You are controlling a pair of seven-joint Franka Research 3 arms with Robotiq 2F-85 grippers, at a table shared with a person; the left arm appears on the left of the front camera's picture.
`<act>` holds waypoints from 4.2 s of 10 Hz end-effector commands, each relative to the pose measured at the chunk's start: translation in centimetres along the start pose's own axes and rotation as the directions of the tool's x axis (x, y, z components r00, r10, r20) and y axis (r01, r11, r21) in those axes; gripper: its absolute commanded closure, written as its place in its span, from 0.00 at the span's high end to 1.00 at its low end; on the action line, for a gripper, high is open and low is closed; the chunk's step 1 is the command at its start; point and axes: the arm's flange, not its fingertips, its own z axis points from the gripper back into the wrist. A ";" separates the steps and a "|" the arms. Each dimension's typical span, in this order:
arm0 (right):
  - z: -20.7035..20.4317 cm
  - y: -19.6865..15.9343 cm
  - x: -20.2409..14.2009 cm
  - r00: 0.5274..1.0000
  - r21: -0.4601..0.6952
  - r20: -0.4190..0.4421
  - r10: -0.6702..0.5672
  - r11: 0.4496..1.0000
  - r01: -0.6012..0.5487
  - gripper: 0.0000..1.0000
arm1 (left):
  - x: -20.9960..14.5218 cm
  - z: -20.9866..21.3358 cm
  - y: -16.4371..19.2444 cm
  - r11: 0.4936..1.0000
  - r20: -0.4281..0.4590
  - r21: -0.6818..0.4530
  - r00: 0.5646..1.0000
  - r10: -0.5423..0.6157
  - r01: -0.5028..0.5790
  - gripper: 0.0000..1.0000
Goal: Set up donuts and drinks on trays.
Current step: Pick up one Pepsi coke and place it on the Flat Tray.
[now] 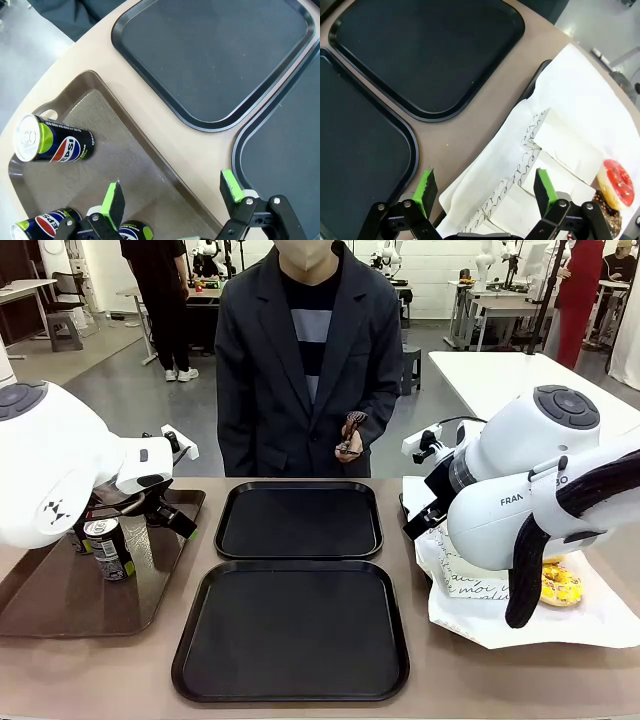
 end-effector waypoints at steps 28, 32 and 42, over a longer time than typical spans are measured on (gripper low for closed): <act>15.8 -21.3 -26.6 0.523 0.734 -0.181 -0.833 0.239 0.636 1.00 | -19.0 16.5 21.0 0.332 -0.098 -0.644 0.504 0.858 -0.690 1.00; 18.1 -22.5 -27.9 0.489 0.706 -0.187 -0.852 0.229 0.670 1.00 | -21.3 17.6 22.3 0.309 -0.096 -0.598 0.448 0.889 -0.740 1.00; 18.0 -22.3 -27.8 0.477 0.707 -0.181 -0.860 0.223 0.671 1.00 | -20.7 17.4 22.0 0.300 -0.111 -0.598 0.448 0.887 -0.743 1.00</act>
